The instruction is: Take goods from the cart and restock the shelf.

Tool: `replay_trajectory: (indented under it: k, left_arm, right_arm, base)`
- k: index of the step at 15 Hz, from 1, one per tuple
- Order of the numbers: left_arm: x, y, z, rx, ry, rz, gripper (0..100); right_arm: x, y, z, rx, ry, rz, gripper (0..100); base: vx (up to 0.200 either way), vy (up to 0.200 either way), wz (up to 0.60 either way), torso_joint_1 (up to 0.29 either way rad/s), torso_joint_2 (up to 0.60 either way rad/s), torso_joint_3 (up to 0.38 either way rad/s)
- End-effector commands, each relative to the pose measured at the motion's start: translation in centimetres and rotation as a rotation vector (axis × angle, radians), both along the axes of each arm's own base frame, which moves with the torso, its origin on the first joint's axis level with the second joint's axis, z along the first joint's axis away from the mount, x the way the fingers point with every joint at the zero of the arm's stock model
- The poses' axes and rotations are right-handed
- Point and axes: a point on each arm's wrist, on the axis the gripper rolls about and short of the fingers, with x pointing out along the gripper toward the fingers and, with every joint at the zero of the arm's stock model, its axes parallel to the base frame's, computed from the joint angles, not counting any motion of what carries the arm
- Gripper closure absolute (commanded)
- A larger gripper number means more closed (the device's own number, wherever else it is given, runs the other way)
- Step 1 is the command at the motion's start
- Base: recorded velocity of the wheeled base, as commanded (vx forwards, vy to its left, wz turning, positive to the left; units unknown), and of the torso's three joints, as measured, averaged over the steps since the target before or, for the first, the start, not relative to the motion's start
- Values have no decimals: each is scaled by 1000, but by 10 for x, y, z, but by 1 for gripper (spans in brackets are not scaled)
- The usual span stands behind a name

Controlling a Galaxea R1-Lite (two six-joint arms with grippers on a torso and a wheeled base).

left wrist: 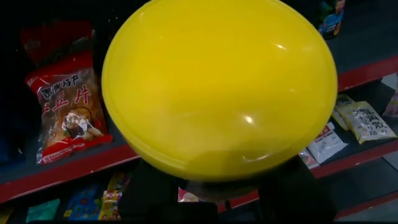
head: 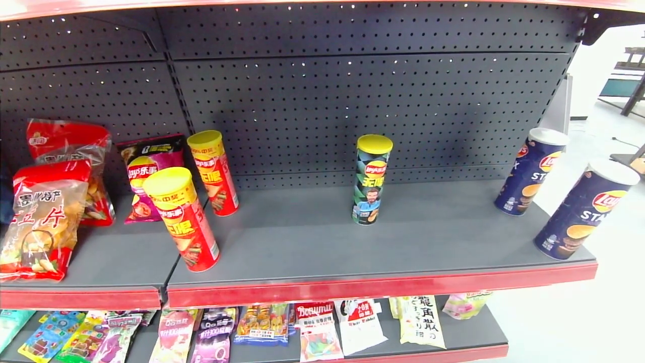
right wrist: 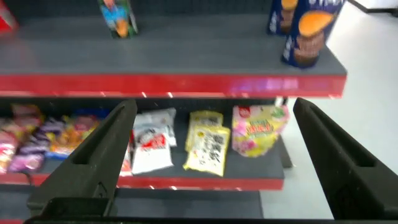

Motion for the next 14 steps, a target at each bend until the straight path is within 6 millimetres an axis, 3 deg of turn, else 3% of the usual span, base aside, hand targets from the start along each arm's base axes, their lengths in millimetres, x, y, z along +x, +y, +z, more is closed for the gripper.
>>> replay_trajectory:
  k: [1,3,6,7,8,9,11,14]
  left_arm:
    - [0,0,-2,0,2,1,100]
    - [3,0,0,11,14,5,100]
    - [3,1,-4,26,20,40,100]
    - [3,1,-4,26,20,40,100]
    - [4,1,-5,27,22,52,100]
    - [5,1,-6,26,25,54,100]
    - [5,1,-6,26,22,69,100]
    - [5,2,-4,27,23,124,100]
  right_arm:
    - [39,2,103,165,92,31,0]
    - [72,6,120,-142,119,161,0]
    - [141,32,141,-166,203,379,0]
    - [141,32,141,-166,203,379,0]
    - [193,56,148,-154,259,442,0]
    - [220,72,150,-151,249,481,0]
    - [275,106,138,-145,219,528,0]
    - [319,136,112,-139,228,566,0]
  base:
    - [0,0,0,0,0,0]
    - [0,0,0,0,0,0]
    - [0,0,0,0,0,0]
    - [0,0,0,0,0,0]
    - [0,0,0,0,0,0]
    - [0,0,0,0,0,0]
    - [0,0,0,0,0,0]
    - [0,0,0,0,0,0]
